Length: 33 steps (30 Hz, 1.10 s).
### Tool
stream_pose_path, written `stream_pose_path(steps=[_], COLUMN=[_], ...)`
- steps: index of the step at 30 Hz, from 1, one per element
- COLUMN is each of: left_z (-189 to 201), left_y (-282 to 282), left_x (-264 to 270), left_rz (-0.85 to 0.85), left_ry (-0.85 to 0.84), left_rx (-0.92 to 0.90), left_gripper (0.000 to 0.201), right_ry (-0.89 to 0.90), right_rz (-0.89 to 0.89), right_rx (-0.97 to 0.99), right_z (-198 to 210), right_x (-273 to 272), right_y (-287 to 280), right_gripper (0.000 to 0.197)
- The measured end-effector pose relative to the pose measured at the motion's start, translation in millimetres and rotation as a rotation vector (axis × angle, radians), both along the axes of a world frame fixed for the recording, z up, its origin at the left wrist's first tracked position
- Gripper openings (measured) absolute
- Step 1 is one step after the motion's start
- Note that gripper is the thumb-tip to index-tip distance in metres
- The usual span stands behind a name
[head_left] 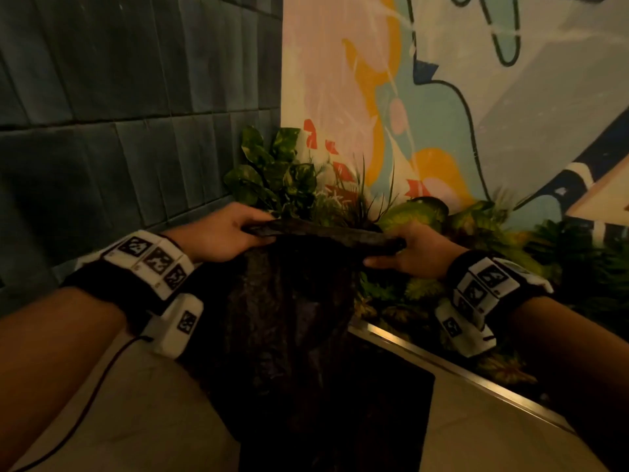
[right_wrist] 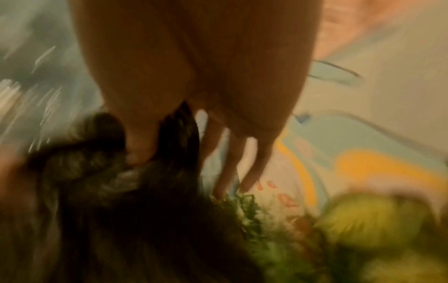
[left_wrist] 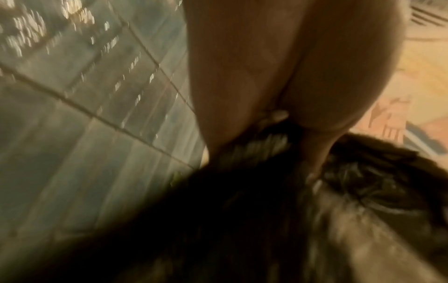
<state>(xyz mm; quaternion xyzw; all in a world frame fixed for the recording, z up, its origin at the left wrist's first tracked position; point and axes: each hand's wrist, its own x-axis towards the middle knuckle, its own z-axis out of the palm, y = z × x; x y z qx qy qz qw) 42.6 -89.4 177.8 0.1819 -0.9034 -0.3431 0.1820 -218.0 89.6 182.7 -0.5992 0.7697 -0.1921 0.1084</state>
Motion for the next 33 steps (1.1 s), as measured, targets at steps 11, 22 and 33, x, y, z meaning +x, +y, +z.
stream_pose_path(steps=[11, 22, 33], left_z=[55.0, 58.3, 51.4], left_y=[30.8, -54.5, 19.0], left_x=[-22.8, 77.1, 1.1], left_rz=[0.044, 0.694, 0.115], left_ry=[0.223, 0.401, -0.306], left_rx=[-0.022, -0.076, -0.671], left_gripper=[0.003, 0.024, 0.036], right_ry=[-0.547, -0.172, -0.245], right_rz=[0.205, 0.145, 0.371], right_rx=[-0.426, 0.049, -0.287], right_z=[25.5, -34.0, 15.6], right_x=[55.7, 14.6, 81.3], right_y=[-24.0, -24.1, -39.1], right_gripper=[0.04, 0.022, 0.011])
